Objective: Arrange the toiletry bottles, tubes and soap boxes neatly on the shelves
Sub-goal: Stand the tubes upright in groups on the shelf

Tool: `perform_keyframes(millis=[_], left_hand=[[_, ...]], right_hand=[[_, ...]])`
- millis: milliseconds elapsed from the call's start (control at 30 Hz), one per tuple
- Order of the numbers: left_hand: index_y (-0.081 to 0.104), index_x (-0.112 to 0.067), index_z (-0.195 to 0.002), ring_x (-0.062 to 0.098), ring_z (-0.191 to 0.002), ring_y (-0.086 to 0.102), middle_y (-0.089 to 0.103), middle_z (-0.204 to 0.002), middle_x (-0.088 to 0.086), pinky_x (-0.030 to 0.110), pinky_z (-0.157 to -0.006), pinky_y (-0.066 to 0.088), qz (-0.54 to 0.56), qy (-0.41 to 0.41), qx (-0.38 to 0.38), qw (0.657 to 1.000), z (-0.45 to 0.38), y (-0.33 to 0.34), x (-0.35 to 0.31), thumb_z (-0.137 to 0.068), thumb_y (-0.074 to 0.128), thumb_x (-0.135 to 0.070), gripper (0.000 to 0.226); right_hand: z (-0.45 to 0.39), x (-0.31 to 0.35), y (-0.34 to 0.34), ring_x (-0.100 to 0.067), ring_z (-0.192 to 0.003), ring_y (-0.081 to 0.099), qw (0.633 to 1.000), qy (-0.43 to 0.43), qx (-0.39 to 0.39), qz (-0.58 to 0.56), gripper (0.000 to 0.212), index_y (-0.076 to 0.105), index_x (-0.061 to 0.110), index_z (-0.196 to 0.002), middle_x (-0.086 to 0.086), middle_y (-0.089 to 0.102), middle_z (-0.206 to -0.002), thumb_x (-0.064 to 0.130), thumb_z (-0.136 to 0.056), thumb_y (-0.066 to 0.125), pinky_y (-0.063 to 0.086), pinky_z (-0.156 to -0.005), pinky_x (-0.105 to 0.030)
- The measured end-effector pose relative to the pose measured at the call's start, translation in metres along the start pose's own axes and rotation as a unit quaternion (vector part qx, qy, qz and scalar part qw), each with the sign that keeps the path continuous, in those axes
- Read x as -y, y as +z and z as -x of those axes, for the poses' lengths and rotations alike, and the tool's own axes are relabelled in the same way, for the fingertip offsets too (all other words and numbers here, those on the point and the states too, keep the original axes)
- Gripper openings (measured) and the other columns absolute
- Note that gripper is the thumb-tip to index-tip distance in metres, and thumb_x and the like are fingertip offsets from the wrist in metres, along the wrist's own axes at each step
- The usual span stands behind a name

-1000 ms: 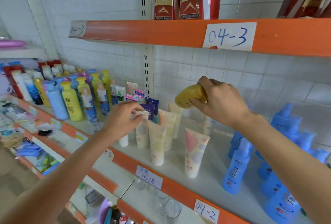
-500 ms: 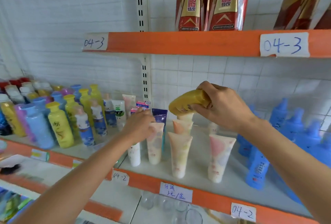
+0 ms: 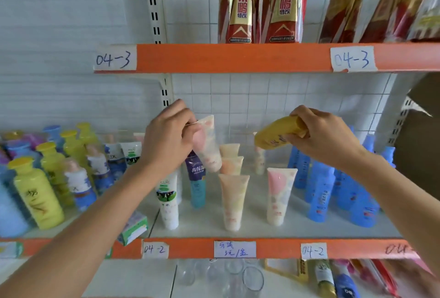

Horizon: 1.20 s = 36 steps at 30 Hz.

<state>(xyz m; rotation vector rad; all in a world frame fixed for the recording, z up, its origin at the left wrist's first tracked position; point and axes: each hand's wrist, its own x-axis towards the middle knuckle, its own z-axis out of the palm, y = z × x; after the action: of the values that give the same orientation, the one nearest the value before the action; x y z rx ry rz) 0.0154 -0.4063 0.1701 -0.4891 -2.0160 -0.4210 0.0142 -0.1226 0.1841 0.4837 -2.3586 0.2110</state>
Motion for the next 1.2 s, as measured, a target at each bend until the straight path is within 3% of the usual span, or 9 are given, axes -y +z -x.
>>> perform_keyframes(millis=[167, 267, 400, 533, 700, 800, 900, 1067, 1200], left_hand=[[0.052, -0.003, -0.066, 0.01, -0.064, 0.037, 0.047, -0.073, 0.005, 0.018, -0.056, 0.026, 0.061, 0.04, -0.078, 0.994, -0.009, 0.025, -0.022, -0.079, 0.061, 0.002, 0.016], [0.054, -0.003, -0.066, 0.015, -0.067, 0.042, 0.05, -0.073, 0.009, 0.023, -0.055, 0.033, 0.082, 0.04, -0.064, 0.994, -0.02, 0.059, -0.035, -0.08, 0.059, -0.001, 0.015], [0.058, -0.005, -0.07, 0.013, -0.07, 0.047, 0.052, -0.078, 0.004, 0.032, -0.057, 0.042, 0.1, 0.009, 0.039, 0.994, -0.041, 0.115, -0.046, -0.084, 0.054, -0.014, 0.017], [0.066, -0.006, -0.074, 0.023, -0.08, 0.059, 0.049, -0.078, -0.006, 0.035, -0.069, 0.046, 0.074, -0.059, 0.234, 0.968, -0.06, 0.165, -0.054, -0.082, 0.06, -0.007, 0.009], [0.068, -0.003, -0.071, 0.027, -0.08, 0.063, 0.066, -0.077, 0.011, 0.028, -0.061, 0.043, 0.009, -0.093, 0.371, 0.924, -0.063, 0.204, -0.067, -0.073, 0.059, -0.005, 0.01], [0.066, -0.005, -0.06, 0.02, -0.061, 0.053, 0.059, -0.064, 0.012, 0.022, -0.05, 0.033, 0.013, -0.103, 0.401, 0.91, -0.06, 0.214, -0.07, -0.072, 0.059, -0.002, 0.015], [0.063, -0.01, -0.058, 0.02, -0.059, 0.046, 0.051, -0.064, 0.009, 0.025, -0.056, 0.039, 0.026, -0.119, 0.398, 0.909, -0.057, 0.222, -0.067, -0.072, 0.06, -0.002, 0.016], [0.067, -0.003, -0.061, 0.019, -0.054, 0.058, 0.066, -0.066, 0.015, 0.027, -0.061, 0.052, 0.065, -0.141, 0.414, 0.897, -0.051, 0.231, -0.068, -0.075, 0.065, -0.003, 0.014], [0.07, 0.002, -0.075, 0.015, -0.054, 0.06, 0.072, -0.082, 0.018, 0.019, -0.058, 0.048, 0.077, -0.148, 0.428, 0.888, -0.052, 0.229, -0.066, -0.08, 0.062, -0.001, 0.01]], right_hand=[[0.004, -0.021, -0.005, -0.035, -0.083, 0.061, 0.999, 0.022, 0.015, 0.03, 0.038, 0.051, 0.011, -0.112, -0.008, 0.064, -0.105, 0.032, -0.083, 0.061, 0.042, -0.064, -0.033], [0.003, -0.038, -0.012, -0.033, -0.075, 0.06, 0.999, 0.021, 0.019, 0.03, 0.036, 0.051, 0.011, -0.111, -0.008, 0.065, -0.1, 0.033, -0.083, 0.06, 0.047, -0.064, -0.034], [0.001, -0.057, -0.017, -0.032, -0.076, 0.06, 0.999, 0.014, 0.024, 0.038, 0.038, 0.05, 0.011, -0.111, -0.006, 0.064, -0.1, 0.035, -0.083, 0.06, 0.05, -0.066, -0.038], [0.003, -0.071, -0.016, -0.029, -0.076, 0.057, 0.997, 0.005, 0.067, 0.032, 0.038, 0.049, 0.013, -0.11, -0.003, 0.059, -0.09, 0.038, -0.083, 0.059, 0.045, -0.063, -0.033], [0.004, -0.085, -0.004, -0.027, -0.077, 0.056, 0.991, -0.007, 0.129, 0.03, 0.039, 0.049, 0.012, -0.106, -0.005, 0.061, -0.09, 0.041, -0.082, 0.058, 0.047, -0.065, -0.036], [0.001, -0.091, 0.0, -0.024, -0.078, 0.053, 0.987, -0.015, 0.159, 0.022, 0.038, 0.049, 0.013, -0.106, -0.004, 0.059, -0.089, 0.041, -0.082, 0.057, 0.042, -0.062, -0.031], [0.0, -0.096, 0.003, -0.024, -0.078, 0.051, 0.984, -0.022, 0.175, 0.014, 0.039, 0.049, 0.012, -0.107, -0.005, 0.059, -0.089, 0.041, -0.083, 0.057, 0.041, -0.064, -0.031], [0.001, -0.1, 0.009, -0.023, -0.075, 0.052, 0.984, -0.025, 0.177, -0.003, 0.038, 0.05, 0.011, -0.104, -0.003, 0.056, -0.08, 0.041, -0.082, 0.057, 0.043, -0.064, -0.033], [0.001, -0.099, 0.009, -0.024, -0.073, 0.052, 0.987, -0.034, 0.155, -0.014, 0.038, 0.05, 0.011, -0.105, -0.001, 0.053, -0.076, 0.041, -0.081, 0.058, 0.041, -0.063, -0.032]])
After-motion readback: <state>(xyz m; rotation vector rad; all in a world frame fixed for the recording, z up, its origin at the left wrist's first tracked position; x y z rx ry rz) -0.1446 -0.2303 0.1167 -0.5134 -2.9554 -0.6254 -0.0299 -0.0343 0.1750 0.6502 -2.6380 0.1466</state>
